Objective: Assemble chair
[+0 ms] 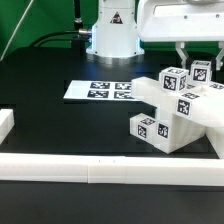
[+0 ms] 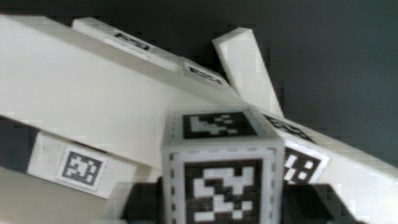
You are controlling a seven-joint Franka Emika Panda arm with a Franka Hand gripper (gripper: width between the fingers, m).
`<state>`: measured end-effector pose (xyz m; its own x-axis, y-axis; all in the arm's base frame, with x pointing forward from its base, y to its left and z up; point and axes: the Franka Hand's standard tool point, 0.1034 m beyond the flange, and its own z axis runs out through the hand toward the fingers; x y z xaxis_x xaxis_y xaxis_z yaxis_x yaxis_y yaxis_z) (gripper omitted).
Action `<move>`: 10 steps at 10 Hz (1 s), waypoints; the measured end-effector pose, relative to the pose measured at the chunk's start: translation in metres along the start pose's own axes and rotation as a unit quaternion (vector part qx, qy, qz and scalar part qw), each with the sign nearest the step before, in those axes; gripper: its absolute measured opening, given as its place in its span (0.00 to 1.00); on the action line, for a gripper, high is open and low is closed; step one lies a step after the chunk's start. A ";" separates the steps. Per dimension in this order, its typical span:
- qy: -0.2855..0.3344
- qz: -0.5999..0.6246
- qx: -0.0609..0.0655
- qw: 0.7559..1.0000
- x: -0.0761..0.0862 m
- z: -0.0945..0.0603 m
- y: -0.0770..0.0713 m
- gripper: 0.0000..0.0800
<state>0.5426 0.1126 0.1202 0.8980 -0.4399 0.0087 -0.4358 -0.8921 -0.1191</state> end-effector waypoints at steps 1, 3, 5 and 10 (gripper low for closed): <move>0.000 0.046 0.000 0.999 0.000 0.000 0.000 0.36; -0.005 0.138 0.007 0.990 -0.001 0.000 -0.001 0.36; -0.009 0.249 0.010 0.969 -0.003 0.000 -0.002 0.36; -0.017 0.403 0.015 0.915 -0.003 0.000 -0.003 0.36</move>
Offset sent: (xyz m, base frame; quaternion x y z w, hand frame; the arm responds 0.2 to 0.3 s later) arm -0.0165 0.0050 -0.0017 -0.0058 -0.0385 0.3598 0.9322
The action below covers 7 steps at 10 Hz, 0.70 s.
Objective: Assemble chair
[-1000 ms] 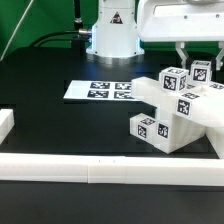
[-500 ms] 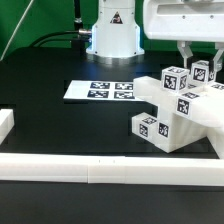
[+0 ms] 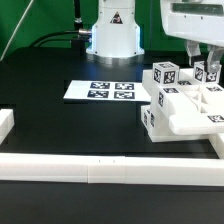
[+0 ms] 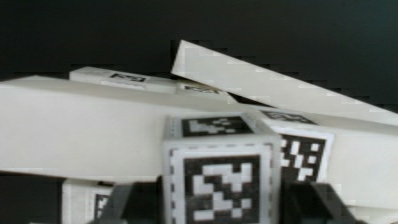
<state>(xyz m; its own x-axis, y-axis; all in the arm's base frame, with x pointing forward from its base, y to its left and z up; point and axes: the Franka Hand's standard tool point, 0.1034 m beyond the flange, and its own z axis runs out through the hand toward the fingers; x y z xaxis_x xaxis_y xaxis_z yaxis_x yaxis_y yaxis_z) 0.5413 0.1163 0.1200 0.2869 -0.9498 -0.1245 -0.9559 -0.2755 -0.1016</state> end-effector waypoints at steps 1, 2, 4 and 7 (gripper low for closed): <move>-0.003 0.048 0.003 0.999 0.000 0.000 -0.001 0.36; -0.004 0.072 0.003 0.997 0.000 0.000 -0.001 0.36; -0.008 0.124 0.004 0.992 -0.002 0.000 -0.001 0.36; -0.008 0.113 0.003 0.994 -0.002 0.001 -0.001 0.77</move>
Offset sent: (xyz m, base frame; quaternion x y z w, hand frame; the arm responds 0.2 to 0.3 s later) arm 0.0000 0.0000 0.0000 0.0000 0.0000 0.2571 0.9664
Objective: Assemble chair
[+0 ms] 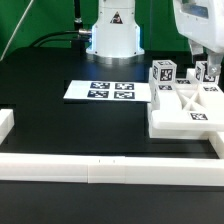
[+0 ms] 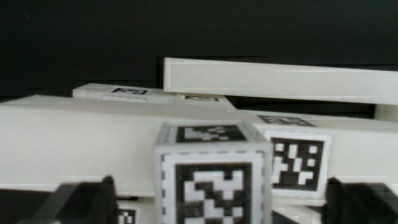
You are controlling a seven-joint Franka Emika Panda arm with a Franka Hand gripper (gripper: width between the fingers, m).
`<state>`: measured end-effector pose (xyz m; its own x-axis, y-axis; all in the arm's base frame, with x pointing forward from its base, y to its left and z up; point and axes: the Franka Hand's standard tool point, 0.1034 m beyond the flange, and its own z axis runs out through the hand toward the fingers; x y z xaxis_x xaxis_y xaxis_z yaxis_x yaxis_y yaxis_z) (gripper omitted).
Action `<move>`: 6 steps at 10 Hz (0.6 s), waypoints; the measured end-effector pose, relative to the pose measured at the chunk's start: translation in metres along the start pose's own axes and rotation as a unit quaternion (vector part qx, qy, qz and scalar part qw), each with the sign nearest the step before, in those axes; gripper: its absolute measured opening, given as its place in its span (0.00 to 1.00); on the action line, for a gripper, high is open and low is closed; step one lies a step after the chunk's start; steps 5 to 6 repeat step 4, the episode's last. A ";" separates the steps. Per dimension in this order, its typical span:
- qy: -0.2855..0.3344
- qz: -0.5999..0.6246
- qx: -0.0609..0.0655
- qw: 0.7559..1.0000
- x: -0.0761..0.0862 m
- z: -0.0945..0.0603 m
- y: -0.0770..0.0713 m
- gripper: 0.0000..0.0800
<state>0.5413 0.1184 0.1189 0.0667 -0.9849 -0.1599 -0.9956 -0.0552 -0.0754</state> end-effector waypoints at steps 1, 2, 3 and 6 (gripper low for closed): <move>0.000 -0.001 0.000 1.000 0.000 0.000 0.000 0.77; 0.000 -0.001 -0.001 1.000 0.000 0.001 0.000 0.80; 0.000 -0.002 -0.001 1.000 0.000 0.001 0.000 0.81; 0.000 -0.003 -0.001 1.000 0.000 0.001 0.001 0.81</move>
Offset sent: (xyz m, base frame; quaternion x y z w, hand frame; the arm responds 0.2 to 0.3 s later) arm 0.0000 0.0000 0.0000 0.0000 0.0000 0.0000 1.0000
